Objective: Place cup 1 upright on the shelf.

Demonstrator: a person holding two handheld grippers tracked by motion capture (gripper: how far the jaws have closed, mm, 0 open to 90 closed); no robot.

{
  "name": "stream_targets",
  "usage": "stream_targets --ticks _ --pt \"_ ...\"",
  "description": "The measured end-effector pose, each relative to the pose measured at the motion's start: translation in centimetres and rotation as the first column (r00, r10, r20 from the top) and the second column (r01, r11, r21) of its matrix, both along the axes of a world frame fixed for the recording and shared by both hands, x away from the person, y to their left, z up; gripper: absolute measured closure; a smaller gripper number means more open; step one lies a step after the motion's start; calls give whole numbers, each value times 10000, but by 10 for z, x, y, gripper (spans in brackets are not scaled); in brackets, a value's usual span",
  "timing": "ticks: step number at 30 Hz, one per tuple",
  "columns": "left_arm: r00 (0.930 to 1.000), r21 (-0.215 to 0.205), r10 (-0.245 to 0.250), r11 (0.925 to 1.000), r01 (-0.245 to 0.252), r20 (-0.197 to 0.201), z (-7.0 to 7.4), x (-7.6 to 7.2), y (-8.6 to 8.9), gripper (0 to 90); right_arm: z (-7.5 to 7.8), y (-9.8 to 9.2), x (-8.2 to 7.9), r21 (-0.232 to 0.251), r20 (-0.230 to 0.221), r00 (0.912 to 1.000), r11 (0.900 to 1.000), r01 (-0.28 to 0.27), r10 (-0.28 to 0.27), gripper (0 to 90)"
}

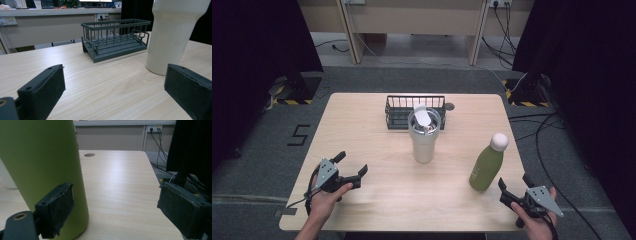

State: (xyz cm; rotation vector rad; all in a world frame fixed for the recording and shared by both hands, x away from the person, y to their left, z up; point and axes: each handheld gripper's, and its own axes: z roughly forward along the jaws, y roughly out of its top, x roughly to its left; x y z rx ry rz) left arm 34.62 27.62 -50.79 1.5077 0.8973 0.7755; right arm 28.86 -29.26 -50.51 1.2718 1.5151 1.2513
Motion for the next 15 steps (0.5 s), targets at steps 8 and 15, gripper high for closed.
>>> stream_targets --ticks 8,15 --pt "10000 25 14 10000 -13 -62 -1 2 -2 25 6 4 -7 -85 306 9982 9987 -507 509 104" --pt "10000 -4 -34 10000 34 19 1 0 -2 24 11 11 -17 -182 445 9970 9979 -628 636 101"
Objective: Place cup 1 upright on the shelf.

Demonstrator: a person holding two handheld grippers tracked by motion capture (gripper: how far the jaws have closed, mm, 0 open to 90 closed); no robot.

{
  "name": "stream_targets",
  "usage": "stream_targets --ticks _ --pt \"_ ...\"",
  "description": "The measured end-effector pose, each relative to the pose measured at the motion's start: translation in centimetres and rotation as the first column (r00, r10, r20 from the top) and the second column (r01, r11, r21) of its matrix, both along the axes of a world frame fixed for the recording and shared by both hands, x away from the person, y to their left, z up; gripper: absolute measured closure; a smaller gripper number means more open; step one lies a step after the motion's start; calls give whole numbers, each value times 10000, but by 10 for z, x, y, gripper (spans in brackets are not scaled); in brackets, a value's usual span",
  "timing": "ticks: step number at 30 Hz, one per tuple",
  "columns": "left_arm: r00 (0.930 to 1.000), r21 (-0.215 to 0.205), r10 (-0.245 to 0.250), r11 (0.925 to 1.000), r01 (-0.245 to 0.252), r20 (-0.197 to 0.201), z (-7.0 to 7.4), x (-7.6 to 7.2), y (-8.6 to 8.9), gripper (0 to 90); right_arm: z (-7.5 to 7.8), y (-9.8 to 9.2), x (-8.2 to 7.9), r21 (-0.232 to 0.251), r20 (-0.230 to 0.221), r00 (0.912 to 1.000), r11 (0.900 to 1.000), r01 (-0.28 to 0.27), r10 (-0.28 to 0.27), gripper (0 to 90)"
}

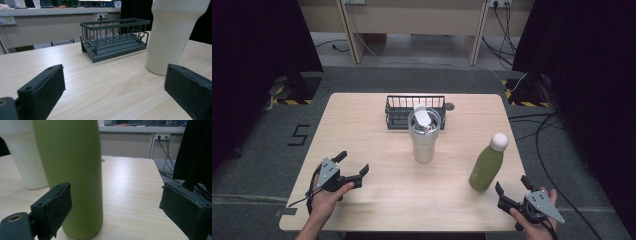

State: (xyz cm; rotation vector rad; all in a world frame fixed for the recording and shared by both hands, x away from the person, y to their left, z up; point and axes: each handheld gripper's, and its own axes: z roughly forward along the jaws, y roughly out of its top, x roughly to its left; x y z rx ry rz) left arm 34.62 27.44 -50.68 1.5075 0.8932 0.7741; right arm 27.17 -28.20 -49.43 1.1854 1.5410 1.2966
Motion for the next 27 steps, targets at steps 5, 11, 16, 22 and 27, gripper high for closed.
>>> stream_targets --ticks 5,11,16,22,27 --pt "10000 -34 -3 10000 3 36 0 -2 3 22 6 13 -12 -129 179 9995 9996 -251 253 105" --pt "10000 -68 -5 10000 6 95 2 -3 4 22 9 28 -25 -175 221 9980 9981 -587 591 109" --pt "10000 -51 -44 10000 45 55 2 -1 2 21 11 45 -33 -142 300 9949 9953 -960 964 115" --pt "10000 -46 -61 10000 62 17 1 -1 2 20 11 65 -29 -243 285 9887 9889 -1464 1470 117" --pt "10000 -47 -71 10000 71 10 1 -1 2 20 13 80 -26 -355 356 9826 9828 -1813 1825 122"
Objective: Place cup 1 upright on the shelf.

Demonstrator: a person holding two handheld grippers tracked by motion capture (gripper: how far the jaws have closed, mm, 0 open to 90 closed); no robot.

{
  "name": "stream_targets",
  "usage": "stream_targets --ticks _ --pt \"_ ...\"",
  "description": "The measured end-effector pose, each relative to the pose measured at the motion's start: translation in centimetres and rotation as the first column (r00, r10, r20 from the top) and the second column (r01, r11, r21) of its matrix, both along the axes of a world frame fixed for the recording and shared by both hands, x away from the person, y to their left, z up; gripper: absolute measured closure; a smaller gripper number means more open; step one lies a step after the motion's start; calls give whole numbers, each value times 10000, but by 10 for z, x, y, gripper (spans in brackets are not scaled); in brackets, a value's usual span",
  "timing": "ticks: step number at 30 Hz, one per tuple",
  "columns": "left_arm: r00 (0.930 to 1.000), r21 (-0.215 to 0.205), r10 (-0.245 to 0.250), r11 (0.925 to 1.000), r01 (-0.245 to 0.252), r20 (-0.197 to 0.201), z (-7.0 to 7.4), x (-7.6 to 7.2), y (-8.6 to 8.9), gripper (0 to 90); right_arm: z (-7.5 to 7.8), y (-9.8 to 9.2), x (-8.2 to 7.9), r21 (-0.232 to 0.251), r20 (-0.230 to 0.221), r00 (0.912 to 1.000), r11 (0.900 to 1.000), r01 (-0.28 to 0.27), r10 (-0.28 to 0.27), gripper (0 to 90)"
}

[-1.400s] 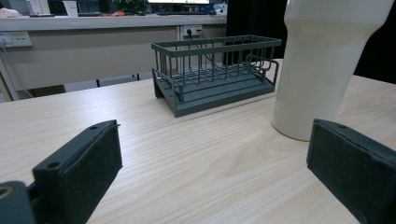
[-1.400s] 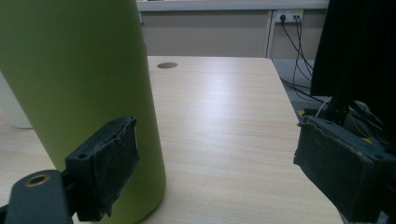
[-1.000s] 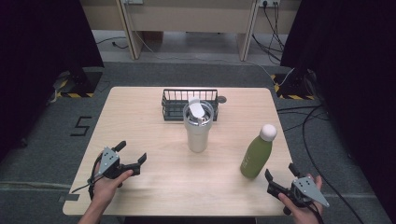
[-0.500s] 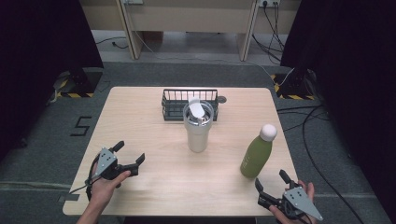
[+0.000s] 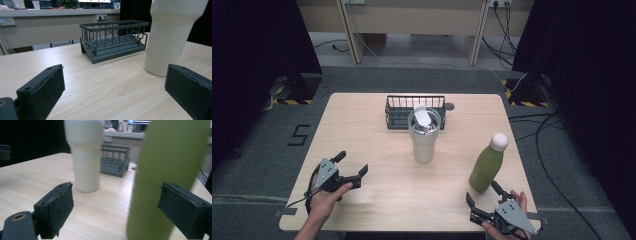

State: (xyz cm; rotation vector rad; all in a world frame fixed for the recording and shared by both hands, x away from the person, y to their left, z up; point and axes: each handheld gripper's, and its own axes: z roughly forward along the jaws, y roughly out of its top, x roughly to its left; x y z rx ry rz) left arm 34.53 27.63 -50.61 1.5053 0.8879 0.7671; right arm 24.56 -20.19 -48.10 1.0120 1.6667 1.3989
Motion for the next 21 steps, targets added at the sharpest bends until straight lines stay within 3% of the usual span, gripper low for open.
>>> stream_targets --ticks 7,21 --pt "10000 29 -2 10000 2 35 1 -1 -1 20 8 24 13 -147 154 9984 9984 -543 545 121" --pt "10000 -1 72 10000 -72 55 1 0 -1 20 11 60 37 -234 116 9943 9942 -1054 1057 119"
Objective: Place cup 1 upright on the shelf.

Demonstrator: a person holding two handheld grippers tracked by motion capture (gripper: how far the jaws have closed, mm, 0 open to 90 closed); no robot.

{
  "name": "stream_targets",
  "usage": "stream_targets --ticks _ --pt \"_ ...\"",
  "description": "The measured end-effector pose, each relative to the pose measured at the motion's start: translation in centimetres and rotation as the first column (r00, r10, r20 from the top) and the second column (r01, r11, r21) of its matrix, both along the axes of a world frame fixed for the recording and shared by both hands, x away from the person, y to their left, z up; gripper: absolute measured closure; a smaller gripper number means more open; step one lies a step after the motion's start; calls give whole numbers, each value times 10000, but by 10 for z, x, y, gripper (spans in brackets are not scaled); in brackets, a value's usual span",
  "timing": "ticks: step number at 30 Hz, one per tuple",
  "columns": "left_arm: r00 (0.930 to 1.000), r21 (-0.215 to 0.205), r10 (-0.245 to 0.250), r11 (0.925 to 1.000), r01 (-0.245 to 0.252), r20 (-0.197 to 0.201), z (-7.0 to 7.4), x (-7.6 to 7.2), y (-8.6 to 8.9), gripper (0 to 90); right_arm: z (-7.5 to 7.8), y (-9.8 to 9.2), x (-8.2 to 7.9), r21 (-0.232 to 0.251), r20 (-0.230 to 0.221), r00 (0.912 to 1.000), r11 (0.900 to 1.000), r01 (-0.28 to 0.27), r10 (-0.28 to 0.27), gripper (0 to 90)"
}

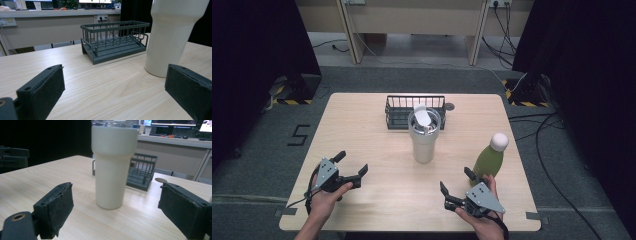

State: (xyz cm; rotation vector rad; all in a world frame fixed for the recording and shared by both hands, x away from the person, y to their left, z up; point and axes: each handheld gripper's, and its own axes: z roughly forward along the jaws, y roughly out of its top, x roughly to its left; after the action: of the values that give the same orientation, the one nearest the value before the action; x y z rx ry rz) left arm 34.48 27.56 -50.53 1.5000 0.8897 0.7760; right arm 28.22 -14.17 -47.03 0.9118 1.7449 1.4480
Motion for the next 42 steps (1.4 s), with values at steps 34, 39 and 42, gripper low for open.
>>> stream_targets --ticks 34,39,42 --pt "10000 -71 19 10000 -19 -15 -1 1 1 20 -5 61 89 57 -631 9979 9999 -113 116 68" --pt "10000 -81 16 10000 -16 -12 -1 1 1 20 -6 65 102 188 -720 9974 9998 -48 61 54" --pt "10000 -71 7 10000 -7 -31 -1 1 1 20 -8 66 110 242 -801 9968 9997 -14 33 50"
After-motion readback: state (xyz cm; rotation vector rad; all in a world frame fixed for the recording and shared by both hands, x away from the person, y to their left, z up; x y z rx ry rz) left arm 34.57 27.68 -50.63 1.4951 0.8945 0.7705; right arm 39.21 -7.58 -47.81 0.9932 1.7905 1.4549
